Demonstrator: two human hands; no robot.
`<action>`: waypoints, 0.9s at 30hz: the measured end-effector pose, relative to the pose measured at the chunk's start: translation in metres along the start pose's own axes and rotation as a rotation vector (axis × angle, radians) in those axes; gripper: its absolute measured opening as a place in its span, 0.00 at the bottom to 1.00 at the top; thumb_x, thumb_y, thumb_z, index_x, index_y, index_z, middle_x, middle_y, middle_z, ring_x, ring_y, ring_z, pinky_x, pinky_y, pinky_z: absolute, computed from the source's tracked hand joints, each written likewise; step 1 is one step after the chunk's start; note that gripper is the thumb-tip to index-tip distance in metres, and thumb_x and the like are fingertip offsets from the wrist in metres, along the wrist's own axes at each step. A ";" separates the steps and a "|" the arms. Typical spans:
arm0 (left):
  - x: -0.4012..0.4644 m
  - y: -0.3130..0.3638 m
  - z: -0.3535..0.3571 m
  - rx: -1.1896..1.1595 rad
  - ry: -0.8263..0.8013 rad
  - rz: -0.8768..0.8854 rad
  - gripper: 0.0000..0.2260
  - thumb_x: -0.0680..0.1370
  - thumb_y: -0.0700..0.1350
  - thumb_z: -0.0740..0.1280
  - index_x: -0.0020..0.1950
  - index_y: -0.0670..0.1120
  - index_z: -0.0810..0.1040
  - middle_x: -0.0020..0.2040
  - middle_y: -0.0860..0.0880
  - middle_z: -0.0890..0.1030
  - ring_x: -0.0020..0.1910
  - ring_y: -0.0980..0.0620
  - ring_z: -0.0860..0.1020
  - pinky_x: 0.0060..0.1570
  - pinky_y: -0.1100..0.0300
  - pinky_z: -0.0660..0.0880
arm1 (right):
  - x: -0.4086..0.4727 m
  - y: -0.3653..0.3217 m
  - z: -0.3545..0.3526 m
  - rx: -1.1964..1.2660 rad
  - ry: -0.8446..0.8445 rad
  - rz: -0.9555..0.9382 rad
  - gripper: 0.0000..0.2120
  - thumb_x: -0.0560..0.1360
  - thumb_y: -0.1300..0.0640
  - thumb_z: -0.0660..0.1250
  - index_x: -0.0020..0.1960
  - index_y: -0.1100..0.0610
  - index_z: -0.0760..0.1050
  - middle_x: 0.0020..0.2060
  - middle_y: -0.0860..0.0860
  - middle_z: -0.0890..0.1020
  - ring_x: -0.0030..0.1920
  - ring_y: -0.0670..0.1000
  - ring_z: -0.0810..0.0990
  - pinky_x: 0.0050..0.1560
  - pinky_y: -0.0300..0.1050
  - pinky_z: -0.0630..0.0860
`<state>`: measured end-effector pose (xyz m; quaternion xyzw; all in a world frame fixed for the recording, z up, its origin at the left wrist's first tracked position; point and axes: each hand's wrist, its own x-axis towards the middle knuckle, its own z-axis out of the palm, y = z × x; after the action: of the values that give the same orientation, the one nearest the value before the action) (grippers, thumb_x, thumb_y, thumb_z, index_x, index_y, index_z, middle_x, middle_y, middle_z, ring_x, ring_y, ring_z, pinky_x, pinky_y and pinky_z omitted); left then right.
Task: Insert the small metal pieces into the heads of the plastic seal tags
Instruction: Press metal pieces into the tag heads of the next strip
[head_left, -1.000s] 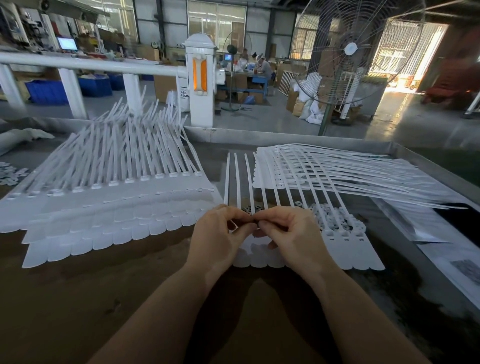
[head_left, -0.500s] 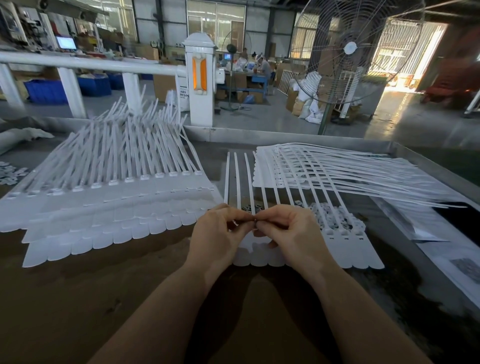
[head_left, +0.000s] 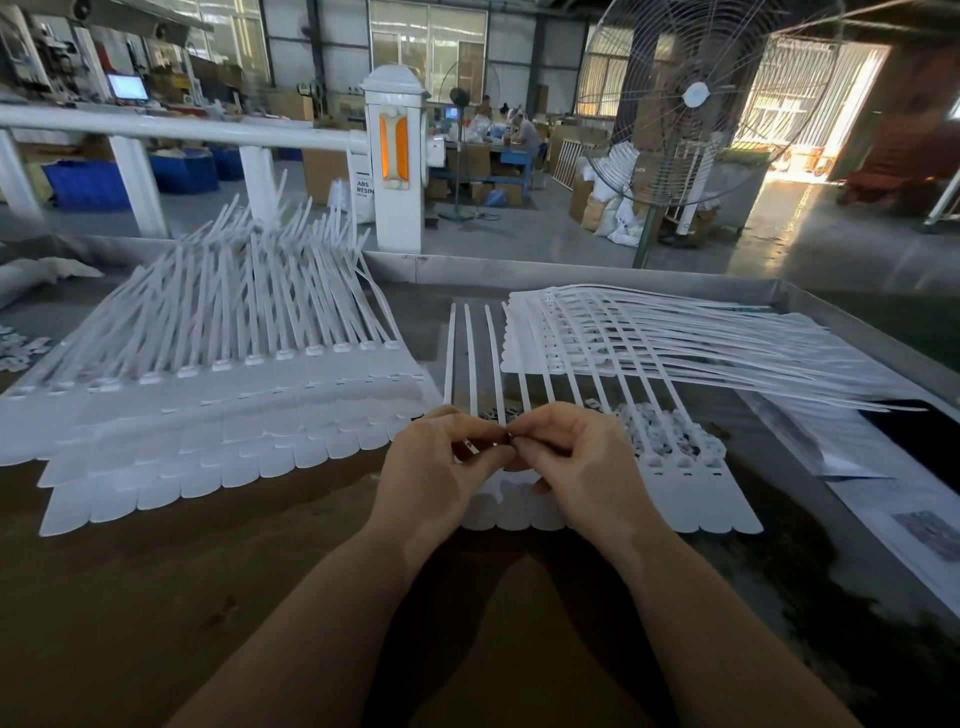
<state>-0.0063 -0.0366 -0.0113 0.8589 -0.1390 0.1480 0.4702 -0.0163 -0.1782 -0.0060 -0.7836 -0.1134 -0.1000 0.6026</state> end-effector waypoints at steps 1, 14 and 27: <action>0.000 0.000 0.000 0.001 0.002 0.001 0.07 0.71 0.46 0.72 0.49 0.52 0.83 0.42 0.58 0.78 0.39 0.59 0.76 0.42 0.68 0.73 | 0.000 0.000 0.000 0.005 -0.002 -0.003 0.06 0.74 0.69 0.65 0.47 0.61 0.79 0.39 0.51 0.84 0.38 0.44 0.83 0.33 0.29 0.74; 0.002 -0.002 0.001 0.011 0.002 0.014 0.08 0.74 0.43 0.69 0.52 0.50 0.83 0.42 0.59 0.77 0.40 0.59 0.76 0.43 0.69 0.72 | 0.000 -0.002 -0.002 0.004 0.007 0.007 0.06 0.74 0.70 0.64 0.48 0.64 0.78 0.41 0.55 0.84 0.38 0.46 0.83 0.34 0.29 0.73; 0.002 -0.006 0.001 0.044 0.057 -0.072 0.05 0.75 0.45 0.68 0.49 0.50 0.82 0.42 0.57 0.79 0.41 0.61 0.76 0.39 0.73 0.70 | 0.006 0.005 -0.011 -0.213 0.224 0.020 0.05 0.72 0.64 0.69 0.44 0.55 0.80 0.37 0.48 0.83 0.37 0.43 0.82 0.36 0.30 0.74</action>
<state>-0.0019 -0.0349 -0.0158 0.8690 -0.0914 0.1583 0.4598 -0.0092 -0.1899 -0.0062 -0.8280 -0.0261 -0.1922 0.5262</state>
